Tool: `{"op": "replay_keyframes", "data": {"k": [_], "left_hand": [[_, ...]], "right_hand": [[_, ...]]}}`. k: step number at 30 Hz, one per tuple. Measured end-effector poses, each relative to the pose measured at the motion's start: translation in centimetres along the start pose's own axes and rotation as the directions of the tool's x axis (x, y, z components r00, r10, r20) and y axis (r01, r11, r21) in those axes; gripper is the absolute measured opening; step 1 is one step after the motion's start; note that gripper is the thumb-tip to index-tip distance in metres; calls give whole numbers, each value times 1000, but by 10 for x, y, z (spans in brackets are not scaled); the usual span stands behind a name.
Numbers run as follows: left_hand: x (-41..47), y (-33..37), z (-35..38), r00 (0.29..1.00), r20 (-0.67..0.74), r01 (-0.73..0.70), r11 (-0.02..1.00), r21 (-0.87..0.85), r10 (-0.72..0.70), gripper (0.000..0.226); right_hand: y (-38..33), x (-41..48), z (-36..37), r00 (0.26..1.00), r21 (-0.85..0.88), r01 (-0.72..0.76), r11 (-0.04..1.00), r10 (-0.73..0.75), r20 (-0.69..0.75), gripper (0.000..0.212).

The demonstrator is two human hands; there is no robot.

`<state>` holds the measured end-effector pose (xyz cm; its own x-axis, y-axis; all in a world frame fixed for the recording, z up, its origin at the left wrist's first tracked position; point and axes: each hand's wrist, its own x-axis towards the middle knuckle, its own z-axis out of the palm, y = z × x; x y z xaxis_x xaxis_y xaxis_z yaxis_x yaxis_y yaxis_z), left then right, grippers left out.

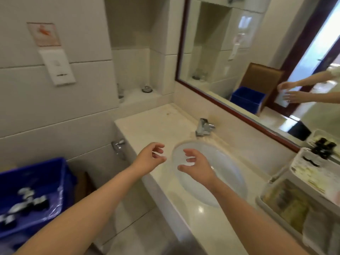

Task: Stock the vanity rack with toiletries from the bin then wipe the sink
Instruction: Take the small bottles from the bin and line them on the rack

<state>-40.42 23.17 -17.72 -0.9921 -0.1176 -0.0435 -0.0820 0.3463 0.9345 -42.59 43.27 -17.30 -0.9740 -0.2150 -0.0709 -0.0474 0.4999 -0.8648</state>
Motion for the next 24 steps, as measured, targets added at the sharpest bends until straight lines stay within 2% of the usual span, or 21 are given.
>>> {"op": "replay_keyframes", "data": {"k": [9, 15, 24], "left_hand": [[-100, -50, -115, 951, -281, 142, 990, 17, -131, 40], [-142, -87, -194, 908, -370, 208, 978, -11, -197, 37], [-184, -157, -327, 867, -411, 297, 954, -30, -283, 39]], "right_hand": [[-59, -10, 126, 949, 17, 141, 990, -140, 281, 65], [-106, -16, 212, 904, 32, 192, 981, -189, 382, 66], [-171, -27, 360, 861, 47, 196, 980, -195, 469, 63]]}}
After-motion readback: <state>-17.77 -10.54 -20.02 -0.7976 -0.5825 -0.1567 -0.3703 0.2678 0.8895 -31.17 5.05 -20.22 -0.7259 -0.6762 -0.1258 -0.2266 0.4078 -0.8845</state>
